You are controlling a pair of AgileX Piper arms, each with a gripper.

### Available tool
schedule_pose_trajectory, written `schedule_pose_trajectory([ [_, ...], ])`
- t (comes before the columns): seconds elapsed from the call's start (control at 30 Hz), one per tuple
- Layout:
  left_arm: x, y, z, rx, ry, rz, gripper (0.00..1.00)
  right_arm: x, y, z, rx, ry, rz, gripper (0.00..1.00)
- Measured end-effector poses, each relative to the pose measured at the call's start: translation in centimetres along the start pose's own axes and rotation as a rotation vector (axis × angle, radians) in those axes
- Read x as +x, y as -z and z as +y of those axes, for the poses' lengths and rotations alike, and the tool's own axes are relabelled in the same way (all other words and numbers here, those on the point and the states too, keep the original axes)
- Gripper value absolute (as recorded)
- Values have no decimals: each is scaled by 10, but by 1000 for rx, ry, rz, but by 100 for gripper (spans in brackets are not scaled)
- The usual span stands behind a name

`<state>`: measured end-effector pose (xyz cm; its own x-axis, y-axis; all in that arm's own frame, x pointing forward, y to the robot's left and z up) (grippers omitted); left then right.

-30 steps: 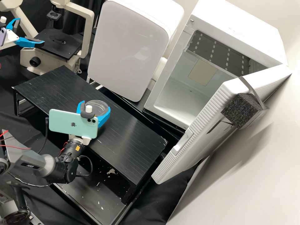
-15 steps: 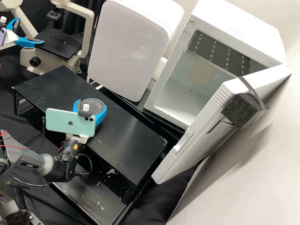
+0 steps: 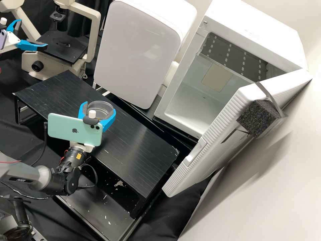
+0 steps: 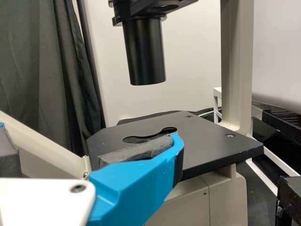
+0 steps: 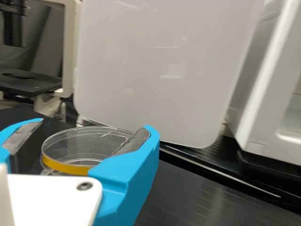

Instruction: Take the petri dish out of the incubator

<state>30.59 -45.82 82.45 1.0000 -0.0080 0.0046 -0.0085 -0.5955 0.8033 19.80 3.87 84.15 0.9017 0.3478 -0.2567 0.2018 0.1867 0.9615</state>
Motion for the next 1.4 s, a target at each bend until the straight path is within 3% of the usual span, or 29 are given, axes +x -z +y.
schedule_pose_trajectory([
  [0.23, 0, 0, 0, 0, 0, 0, 100, 5, 3, -6, 14, 33, 29, 0],
  [0.67, 0, 0, 0, 0, 0, 0, 100, 9, -18, -15, 65, 68, -35, 0],
  [0.87, 0, 0, 0, 0, 0, 0, 100, 9, -21, -14, 70, 63, -44, 0],
  [0.9, 0, 0, 0, 0, 0, 0, 100, 9, -21, -14, 70, 63, -44, 100],
  [1.4, 0, 0, 0, 0, 0, 0, 100, 10, -27, -8, 57, 47, -59, 100],
])
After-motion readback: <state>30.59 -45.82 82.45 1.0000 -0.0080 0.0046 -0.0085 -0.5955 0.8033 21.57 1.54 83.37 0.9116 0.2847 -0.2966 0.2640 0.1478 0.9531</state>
